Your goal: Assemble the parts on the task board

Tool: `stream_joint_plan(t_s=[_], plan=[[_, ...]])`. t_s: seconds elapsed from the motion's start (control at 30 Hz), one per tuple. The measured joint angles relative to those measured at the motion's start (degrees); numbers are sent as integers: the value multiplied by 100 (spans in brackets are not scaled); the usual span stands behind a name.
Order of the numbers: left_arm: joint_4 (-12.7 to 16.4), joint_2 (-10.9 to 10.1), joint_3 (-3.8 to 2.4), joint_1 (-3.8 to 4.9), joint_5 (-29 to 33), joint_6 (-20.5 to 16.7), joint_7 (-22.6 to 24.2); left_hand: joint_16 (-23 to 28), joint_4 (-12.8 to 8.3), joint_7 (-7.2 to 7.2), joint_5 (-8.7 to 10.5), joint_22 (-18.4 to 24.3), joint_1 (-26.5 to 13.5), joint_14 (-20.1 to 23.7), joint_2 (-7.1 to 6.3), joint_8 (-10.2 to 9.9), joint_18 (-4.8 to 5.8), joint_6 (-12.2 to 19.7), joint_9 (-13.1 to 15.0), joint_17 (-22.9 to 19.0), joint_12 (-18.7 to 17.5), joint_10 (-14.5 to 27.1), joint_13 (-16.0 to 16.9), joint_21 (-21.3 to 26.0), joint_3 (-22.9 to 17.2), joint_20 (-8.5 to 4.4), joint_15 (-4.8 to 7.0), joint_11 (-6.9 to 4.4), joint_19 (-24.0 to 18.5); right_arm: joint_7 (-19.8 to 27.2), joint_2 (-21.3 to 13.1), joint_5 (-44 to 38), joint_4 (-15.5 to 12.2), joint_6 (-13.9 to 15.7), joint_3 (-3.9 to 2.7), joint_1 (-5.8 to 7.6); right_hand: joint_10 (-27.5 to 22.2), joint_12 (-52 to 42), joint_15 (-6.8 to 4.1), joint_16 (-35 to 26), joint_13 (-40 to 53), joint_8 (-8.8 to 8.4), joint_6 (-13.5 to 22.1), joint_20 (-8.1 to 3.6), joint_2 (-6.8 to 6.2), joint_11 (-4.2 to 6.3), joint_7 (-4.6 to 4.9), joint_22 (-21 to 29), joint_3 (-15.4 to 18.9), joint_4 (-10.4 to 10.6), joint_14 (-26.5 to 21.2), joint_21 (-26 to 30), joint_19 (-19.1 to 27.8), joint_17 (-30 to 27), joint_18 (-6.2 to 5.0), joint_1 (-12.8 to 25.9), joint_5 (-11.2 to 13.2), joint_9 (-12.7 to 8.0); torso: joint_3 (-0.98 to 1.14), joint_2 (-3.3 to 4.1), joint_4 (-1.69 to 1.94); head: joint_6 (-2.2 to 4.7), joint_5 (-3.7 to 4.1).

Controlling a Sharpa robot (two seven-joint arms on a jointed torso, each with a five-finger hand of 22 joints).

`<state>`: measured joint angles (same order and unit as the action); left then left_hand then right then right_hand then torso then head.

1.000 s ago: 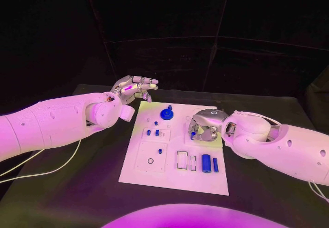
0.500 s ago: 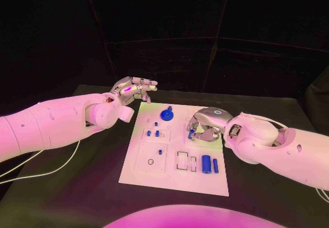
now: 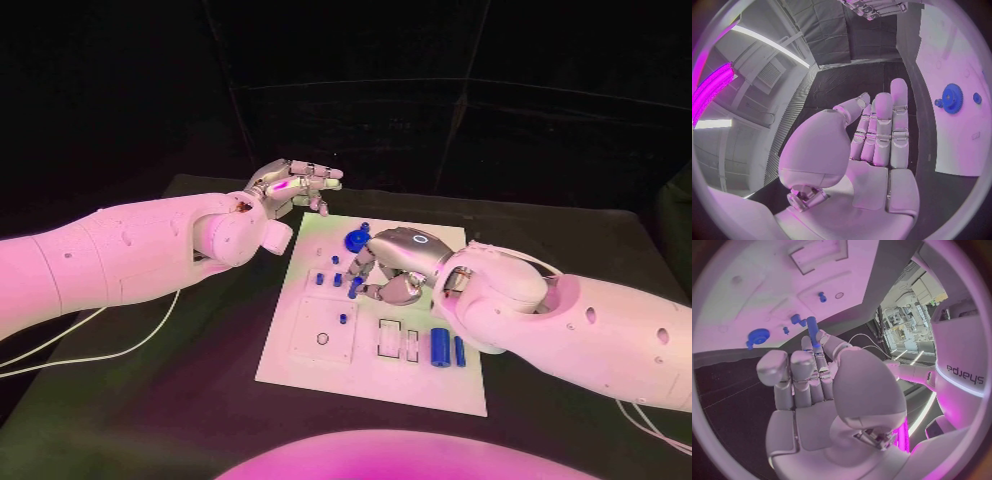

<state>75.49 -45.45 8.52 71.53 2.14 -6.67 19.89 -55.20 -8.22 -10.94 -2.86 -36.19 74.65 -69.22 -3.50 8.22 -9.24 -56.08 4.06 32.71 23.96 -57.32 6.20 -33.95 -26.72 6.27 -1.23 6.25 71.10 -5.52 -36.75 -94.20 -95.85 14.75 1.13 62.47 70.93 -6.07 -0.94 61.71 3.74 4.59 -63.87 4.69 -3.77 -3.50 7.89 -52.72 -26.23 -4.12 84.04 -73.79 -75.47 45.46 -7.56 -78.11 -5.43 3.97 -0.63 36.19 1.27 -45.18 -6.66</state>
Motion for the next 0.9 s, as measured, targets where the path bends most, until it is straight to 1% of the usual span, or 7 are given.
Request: stream_joint_plan(t_s=[0.1,0.2,0.23,0.3,0.4,0.63,0.9], plan=[[1,15,0,0,-2,2,1,0,0,0,0,0,0,0,0,0,0,0,0,-6,0,0,0,0,0,0,0,0,0,121,220,78,69,-7,7,-125,0,5,0,0,-2,0,0,0,-22,0,0,-5,-18,-17,0,0,0,0,0,-22,-25,-2,0,7,13,-13,-26],[-2,17,0,0,-4,1,1,0,0,0,0,0,0,0,0,0,0,0,0,-6,0,0,0,0,0,0,0,0,0,219,382,127,128,-31,13,-212,-1,21,0,0,-3,0,1,0,-25,0,0,-6,-25,-23,0,0,0,0,0,-20,-25,-2,-5,10,23,-26,-51],[-5,20,0,1,-4,1,1,0,0,0,0,0,0,0,0,0,0,0,0,-6,0,0,0,0,0,0,0,0,0,256,436,139,159,-44,12,-249,0,21,0,0,-3,0,1,0,-53,0,-1,-18,-29,-26,0,-23,0,9,0,8,-26,-2,-7,10,26,-30,-57],[-7,26,0,2,-4,1,1,0,0,0,0,0,0,0,0,0,0,0,0,-6,0,0,0,0,0,0,0,0,0,303,511,150,212,-64,12,-311,0,21,0,0,-3,0,1,0,-53,0,-1,-20,-30,-26,0,-24,0,14,0,8,-26,-2,-13,13,30,-47,-75],[-11,43,0,2,-5,1,1,0,0,0,0,0,0,0,0,0,0,0,0,-5,0,0,0,0,0,0,0,0,0,364,618,153,292,-114,21,-395,-1,21,0,0,-3,0,1,0,-53,0,-1,-20,-30,-26,0,-24,0,14,0,8,-48,-2,-14,15,30,-70,-96],[-17,67,-1,3,-7,3,1,0,0,0,0,1,0,0,0,0,0,0,0,-5,0,0,0,0,0,0,0,0,0,408,771,119,452,-292,25,-476,0,42,0,0,-3,-31,-16,0,-53,0,16,-20,-46,-15,0,-24,0,9,0,8,-48,-6,-10,14,30,-101,-127],[-19,72,-1,3,-9,6,3,0,0,0,0,1,0,0,0,0,1,0,0,-5,0,0,0,0,0,0,0,0,0,396,851,24,552,-466,30,-511,0,42,0,0,-3,-39,-16,0,-53,0,16,-19,-46,-15,0,-24,0,9,0,8,-47,-9,-7,10,30,-135,-132]])
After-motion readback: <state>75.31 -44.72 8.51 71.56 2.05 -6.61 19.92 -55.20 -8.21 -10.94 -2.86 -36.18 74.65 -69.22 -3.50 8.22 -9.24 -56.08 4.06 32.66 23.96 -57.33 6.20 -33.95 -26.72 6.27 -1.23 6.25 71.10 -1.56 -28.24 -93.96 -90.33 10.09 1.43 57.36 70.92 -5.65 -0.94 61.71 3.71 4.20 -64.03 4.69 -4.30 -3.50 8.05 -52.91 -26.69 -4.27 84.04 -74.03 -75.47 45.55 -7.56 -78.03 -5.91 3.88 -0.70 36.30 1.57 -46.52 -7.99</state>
